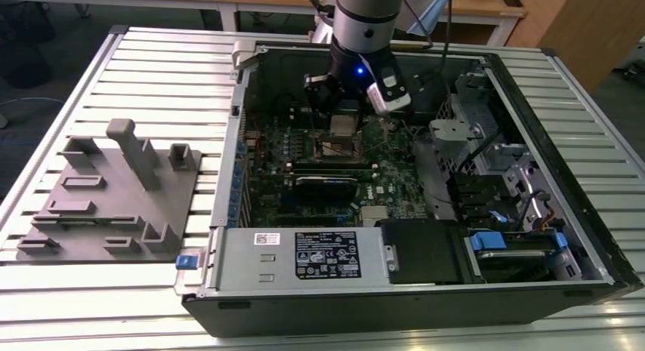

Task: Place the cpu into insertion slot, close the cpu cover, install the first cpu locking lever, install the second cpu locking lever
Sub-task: 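Place the cpu into insertion slot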

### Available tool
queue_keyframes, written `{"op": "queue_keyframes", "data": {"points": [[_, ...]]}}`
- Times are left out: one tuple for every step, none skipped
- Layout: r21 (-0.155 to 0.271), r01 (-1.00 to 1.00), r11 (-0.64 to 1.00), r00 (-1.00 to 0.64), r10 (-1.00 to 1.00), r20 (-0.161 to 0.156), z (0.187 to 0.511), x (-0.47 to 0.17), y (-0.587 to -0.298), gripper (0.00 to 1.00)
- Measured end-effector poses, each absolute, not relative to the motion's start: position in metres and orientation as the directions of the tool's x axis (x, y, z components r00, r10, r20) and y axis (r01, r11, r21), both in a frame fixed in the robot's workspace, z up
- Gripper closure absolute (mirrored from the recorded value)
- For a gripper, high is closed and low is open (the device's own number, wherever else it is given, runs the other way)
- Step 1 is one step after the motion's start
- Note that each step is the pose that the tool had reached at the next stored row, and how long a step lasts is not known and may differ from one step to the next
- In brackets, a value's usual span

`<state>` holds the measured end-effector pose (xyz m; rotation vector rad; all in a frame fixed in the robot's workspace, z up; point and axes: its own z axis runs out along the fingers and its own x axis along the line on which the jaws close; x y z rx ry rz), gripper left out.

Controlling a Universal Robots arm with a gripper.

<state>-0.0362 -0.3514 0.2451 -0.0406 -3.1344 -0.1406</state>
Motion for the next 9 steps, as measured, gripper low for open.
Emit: {"op": "queue_keyframes", "data": {"points": [[0.089, 0.031, 0.996, -1.0, 0.031, 0.005, 0.2449, -0.0362, -0.3514, 0.46], [0.089, 0.04, 0.995, -0.999, 0.04, 0.005, 0.2448, -0.0362, -0.3514, 0.46], [0.089, 0.051, 0.995, -0.999, 0.05, 0.005, 0.2447, -0.0362, -0.3514, 0.46], [0.089, 0.063, 0.994, -0.998, 0.063, 0.005, 0.2445, -0.0362, -0.3514, 0.46], [0.089, 0.078, 0.993, -0.997, 0.078, 0.005, 0.2444, -0.0362, -0.3514, 0.46], [0.089, 0.094, 0.992, -0.996, 0.094, 0.005, 0.2442, -0.0362, -0.3514, 0.46], [0.089, 0.111, 0.99, -0.994, 0.111, 0.005, 0.2441, -0.0362, -0.3514, 0.46], [0.089, 0.126, 0.988, -0.992, 0.126, 0.005, 0.244, -0.0362, -0.3514, 0.46], [0.089, 0.131, 0.987, -0.991, 0.131, 0.005, 0.244, -0.0362, -0.3514, 0.46]]}}
